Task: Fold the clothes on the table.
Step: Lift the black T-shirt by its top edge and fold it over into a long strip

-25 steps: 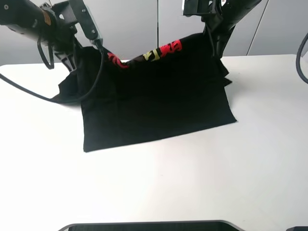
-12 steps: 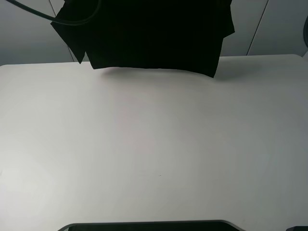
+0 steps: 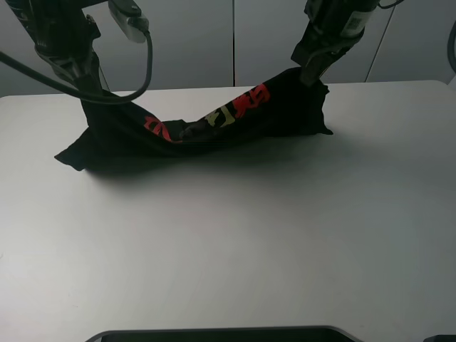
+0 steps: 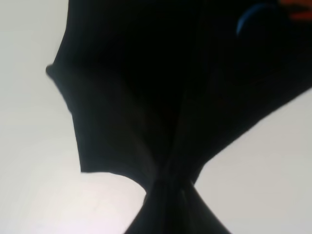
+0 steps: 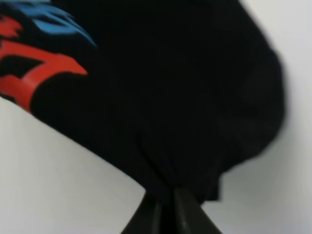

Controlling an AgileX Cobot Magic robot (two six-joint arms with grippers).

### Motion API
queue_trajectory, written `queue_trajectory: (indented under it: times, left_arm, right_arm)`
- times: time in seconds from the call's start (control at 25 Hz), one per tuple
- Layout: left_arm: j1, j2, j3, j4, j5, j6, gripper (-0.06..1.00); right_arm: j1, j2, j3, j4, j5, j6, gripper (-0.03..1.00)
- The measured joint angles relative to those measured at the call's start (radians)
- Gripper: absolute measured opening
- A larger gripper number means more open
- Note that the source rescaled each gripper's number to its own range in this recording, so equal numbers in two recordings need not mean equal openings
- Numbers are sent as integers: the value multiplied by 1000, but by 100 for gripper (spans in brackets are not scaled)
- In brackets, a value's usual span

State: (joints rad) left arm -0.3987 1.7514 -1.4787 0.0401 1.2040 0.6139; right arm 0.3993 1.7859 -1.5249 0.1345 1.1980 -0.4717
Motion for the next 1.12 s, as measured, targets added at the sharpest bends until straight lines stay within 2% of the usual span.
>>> queue_trajectory:
  times: [0.16, 0.44, 0.6, 0.76, 0.88, 1.12]
  left_arm:
    - [0, 6, 89, -40, 6, 34, 0]
    - [0, 13, 271, -61, 8, 129, 0]
    - [0, 13, 314, -78, 8, 137, 0]
    - [0, 13, 318, -68, 6, 138, 0]
    - [0, 13, 318, 0, -75, 107, 0]
    - [0, 13, 318, 216, -343, 5, 0]
  right_arm:
    - [0, 0, 49, 78, 16, 6, 0]
    - [0, 0, 220, 84, 21, 13, 0]
    - [0, 0, 314, 84, 24, 15, 0]
    - [0, 0, 333, 80, 24, 15, 0]
    - [0, 0, 333, 51, -58, 8, 0]
    - [0, 0, 333, -35, -376, 7, 0]
